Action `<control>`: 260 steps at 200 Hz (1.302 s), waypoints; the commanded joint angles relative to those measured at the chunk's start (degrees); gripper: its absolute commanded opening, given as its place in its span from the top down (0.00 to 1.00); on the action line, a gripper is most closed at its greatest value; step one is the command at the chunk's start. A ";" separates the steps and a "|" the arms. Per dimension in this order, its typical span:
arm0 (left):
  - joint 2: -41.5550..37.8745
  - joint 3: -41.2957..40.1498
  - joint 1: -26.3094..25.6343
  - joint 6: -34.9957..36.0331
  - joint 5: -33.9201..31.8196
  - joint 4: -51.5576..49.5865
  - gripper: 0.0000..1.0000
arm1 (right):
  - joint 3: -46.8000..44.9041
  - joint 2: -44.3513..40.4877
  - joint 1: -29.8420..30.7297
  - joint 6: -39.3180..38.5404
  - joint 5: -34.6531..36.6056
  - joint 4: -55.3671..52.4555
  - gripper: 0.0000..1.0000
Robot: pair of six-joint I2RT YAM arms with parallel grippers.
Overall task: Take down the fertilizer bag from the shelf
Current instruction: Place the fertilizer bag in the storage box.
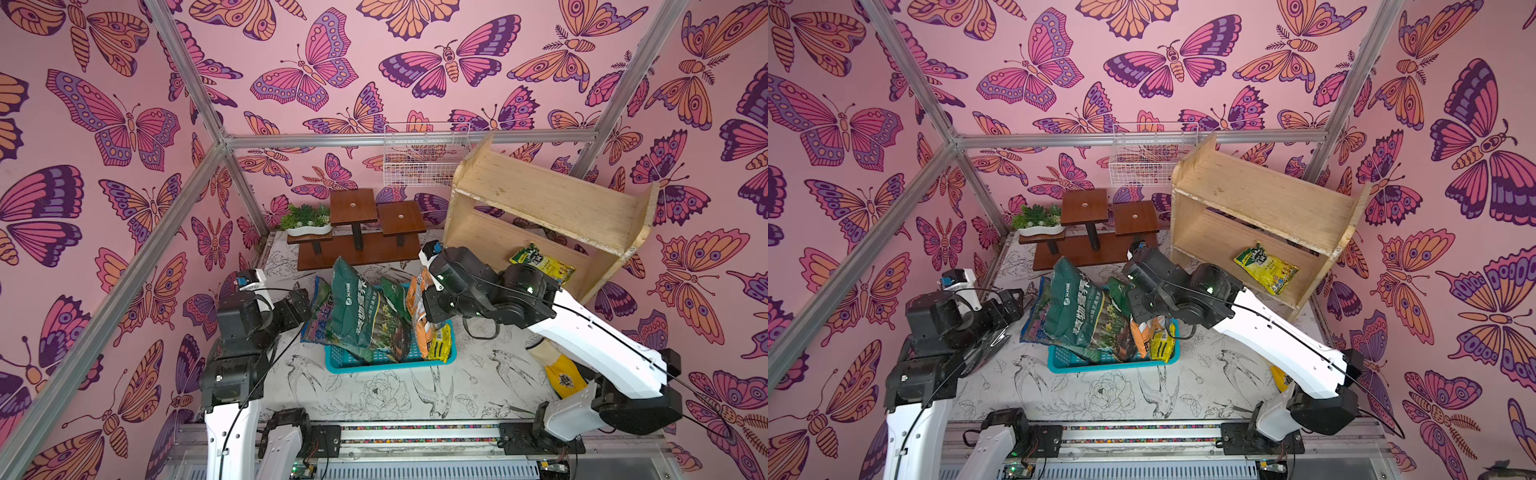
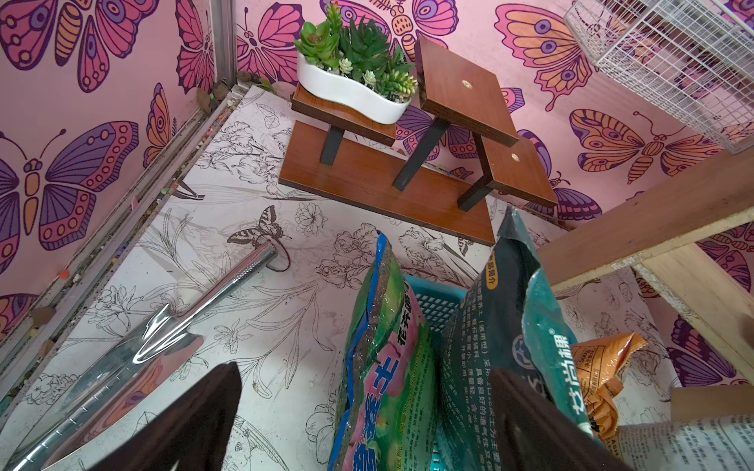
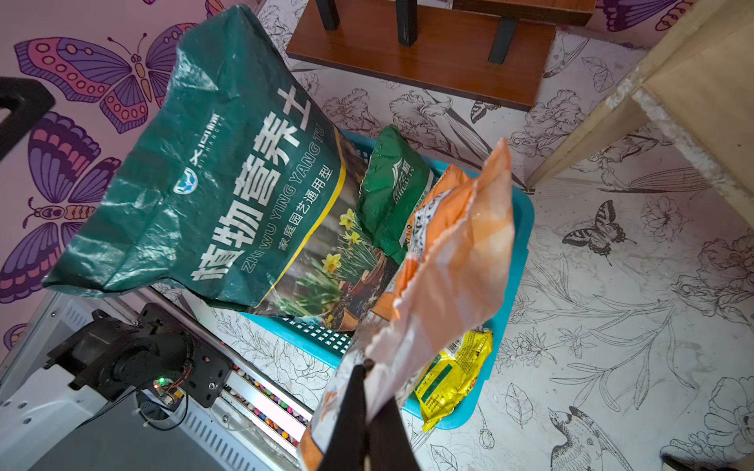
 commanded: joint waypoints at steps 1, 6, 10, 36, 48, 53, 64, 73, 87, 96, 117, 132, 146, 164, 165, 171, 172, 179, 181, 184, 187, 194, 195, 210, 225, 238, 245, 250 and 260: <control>-0.32 -0.36 0.39 0.38 0.10 0.85 0.00 | 0.03 0.23 0.41 -0.19 0.71 7.73 1.00; -0.38 -0.36 0.38 0.43 0.08 0.89 0.00 | -0.33 0.48 0.38 -0.33 0.80 8.03 1.00; -0.34 -0.36 0.34 0.44 0.12 0.84 0.00 | -0.68 0.72 0.34 -0.42 0.85 8.28 1.00; -0.31 -0.36 0.40 0.43 0.09 0.83 0.00 | -3.20 1.96 0.36 -1.55 1.08 11.04 1.00; -0.31 -0.36 0.34 0.42 0.11 0.87 0.00 | -4.95 2.44 0.38 -2.00 1.15 13.04 1.00; -0.31 -0.36 0.36 0.41 0.04 0.83 0.00 | -5.66 2.75 0.39 -2.18 1.03 13.87 1.00; -0.31 -0.36 0.38 0.39 0.05 0.82 0.00 | -7.10 2.93 0.35 -2.66 0.08 15.84 1.00; -0.31 -0.36 0.38 0.44 0.10 0.82 0.00 | -7.93 4.96 0.39 -3.15 -1.28 17.46 1.00; -0.35 -0.36 0.35 0.44 0.10 0.89 0.00 | -8.35 6.36 0.53 -3.36 -3.32 19.01 1.00; -0.32 -0.36 0.36 0.41 0.10 0.86 0.00 | -8.10 7.37 0.87 -3.64 -3.76 19.70 1.00; -0.31 -0.37 0.34 0.43 0.10 0.83 0.00 | -7.02 9.28 2.05 -4.17 -2.07 20.13 1.00; -0.36 -0.36 0.38 0.41 0.10 0.82 0.00 | -6.38 10.71 2.29 -3.56 -0.65 19.95 1.00; -0.31 -0.36 0.32 0.42 0.19 0.82 0.00 | -5.54 11.83 2.27 -2.62 2.08 19.20 1.00; -0.31 -0.36 0.32 0.36 0.19 0.88 0.00 | -2.64 13.21 2.26 -3.00 6.71 17.26 1.00; -0.31 -0.36 0.32 0.40 0.19 0.85 0.00 | -2.42 13.34 2.26 -3.05 7.01 17.16 1.00; -0.39 -0.43 0.32 0.44 0.26 0.83 0.00 | -1.41 13.54 2.26 -3.18 8.95 16.50 1.00; -0.44 -0.40 0.32 0.39 0.27 0.82 0.00 | -1.23 13.55 2.22 -3.23 9.23 16.43 1.00; -0.40 -0.36 0.29 0.43 0.13 0.84 0.00 | -0.51 13.57 2.26 -3.61 10.92 16.39 1.00; -0.40 -0.36 0.31 0.37 0.20 0.82 0.00 | -0.39 13.48 2.22 -3.76 11.26 16.49 1.00; -0.39 -0.36 0.36 0.41 0.16 0.87 0.00 | -0.28 13.42 2.14 -3.95 11.71 16.64 1.00; -0.39 -0.37 0.31 0.44 0.19 0.86 0.00 | -0.07 13.39 2.11 -4.08 12.13 16.95 1.00; -0.40 -0.36 0.29 0.44 0.27 0.87 0.00 | 0.13 13.31 2.10 -4.48 12.88 17.34 1.00; -0.40 -0.36 0.30 0.44 0.23 0.85 0.00 | 0.20 13.26 2.14 -4.54 13.04 17.37 1.00; -0.42 -0.31 0.33 0.36 0.28 0.84 0.00 | 0.74 13.25 1.84 -4.73 13.62 17.82 1.00; -0.37 -0.27 0.31 0.37 0.24 0.84 0.00 | -0.07 13.06 1.76 -5.43 12.60 19.54 1.00; -0.45 -0.29 0.31 0.35 0.29 0.86 0.00 | -1.39 13.11 1.77 -5.53 12.16 20.65 1.00; -0.39 -0.27 0.31 0.35 0.35 0.82 0.00 | -2.39 13.12 1.76 -5.27 12.08 21.12 1.00; -0.39 -0.28 0.31 0.35 0.36 0.84 0.00 | -3.26 13.08 1.76 -5.06 11.83 21.59 1.00; -0.47 -0.27 0.33 0.35 0.36 0.85 0.00 | -5.26 13.08 1.82 -4.69 11.25 22.50 1.00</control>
